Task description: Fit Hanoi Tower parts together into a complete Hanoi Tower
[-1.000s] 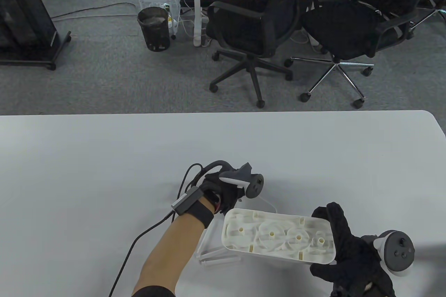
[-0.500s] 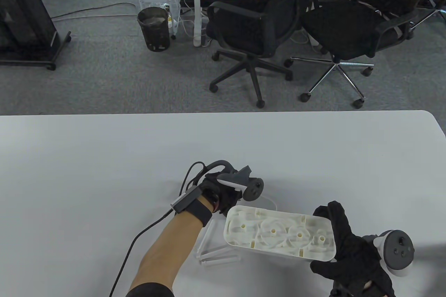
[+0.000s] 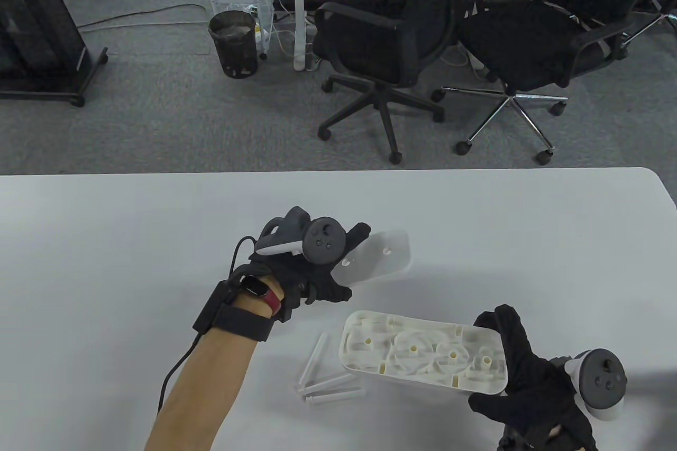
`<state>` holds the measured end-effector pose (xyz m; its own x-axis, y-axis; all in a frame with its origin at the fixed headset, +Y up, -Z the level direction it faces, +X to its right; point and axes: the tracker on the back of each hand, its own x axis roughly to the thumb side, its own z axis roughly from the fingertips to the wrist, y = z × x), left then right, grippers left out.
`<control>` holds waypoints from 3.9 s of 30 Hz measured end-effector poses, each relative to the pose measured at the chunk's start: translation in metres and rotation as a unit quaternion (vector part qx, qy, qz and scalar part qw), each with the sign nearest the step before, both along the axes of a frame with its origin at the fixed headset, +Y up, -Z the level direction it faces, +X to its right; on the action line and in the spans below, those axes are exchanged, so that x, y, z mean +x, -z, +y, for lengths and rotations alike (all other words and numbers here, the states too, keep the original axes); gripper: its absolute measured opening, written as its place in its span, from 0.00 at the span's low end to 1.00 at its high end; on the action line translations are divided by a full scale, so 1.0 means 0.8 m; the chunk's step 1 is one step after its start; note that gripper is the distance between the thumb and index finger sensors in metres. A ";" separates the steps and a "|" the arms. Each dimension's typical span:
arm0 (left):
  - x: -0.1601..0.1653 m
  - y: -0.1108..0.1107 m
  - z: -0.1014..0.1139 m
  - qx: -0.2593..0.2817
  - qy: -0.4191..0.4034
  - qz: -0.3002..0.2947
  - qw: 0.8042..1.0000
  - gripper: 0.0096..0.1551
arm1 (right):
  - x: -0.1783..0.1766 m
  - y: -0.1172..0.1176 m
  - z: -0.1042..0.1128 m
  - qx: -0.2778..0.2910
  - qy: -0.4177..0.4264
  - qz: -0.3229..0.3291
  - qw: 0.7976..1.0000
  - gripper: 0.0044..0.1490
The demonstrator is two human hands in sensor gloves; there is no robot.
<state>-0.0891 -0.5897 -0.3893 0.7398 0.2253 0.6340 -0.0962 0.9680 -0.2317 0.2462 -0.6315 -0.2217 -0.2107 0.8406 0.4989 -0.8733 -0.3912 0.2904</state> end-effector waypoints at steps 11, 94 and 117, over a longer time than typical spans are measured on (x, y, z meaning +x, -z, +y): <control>0.028 -0.079 0.059 -0.004 0.012 -0.117 0.993 0.66 | -0.010 0.004 -0.007 -0.014 -0.015 -0.009 1.000 0.81; -0.132 -0.249 -0.079 0.118 0.118 0.249 0.954 0.60 | -0.065 0.056 -0.014 0.010 -0.042 -0.100 0.994 0.74; -0.146 -0.248 -0.068 0.130 0.077 0.260 0.954 0.60 | -0.087 0.106 -0.068 -0.027 -0.091 -0.126 0.987 0.74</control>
<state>-0.2061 -0.6444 -0.1906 0.9812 -0.0263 0.1912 0.0154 0.9982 0.0584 0.1765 -0.6859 -0.3063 -0.4728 0.8016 0.3659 -0.8372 -0.5381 0.0972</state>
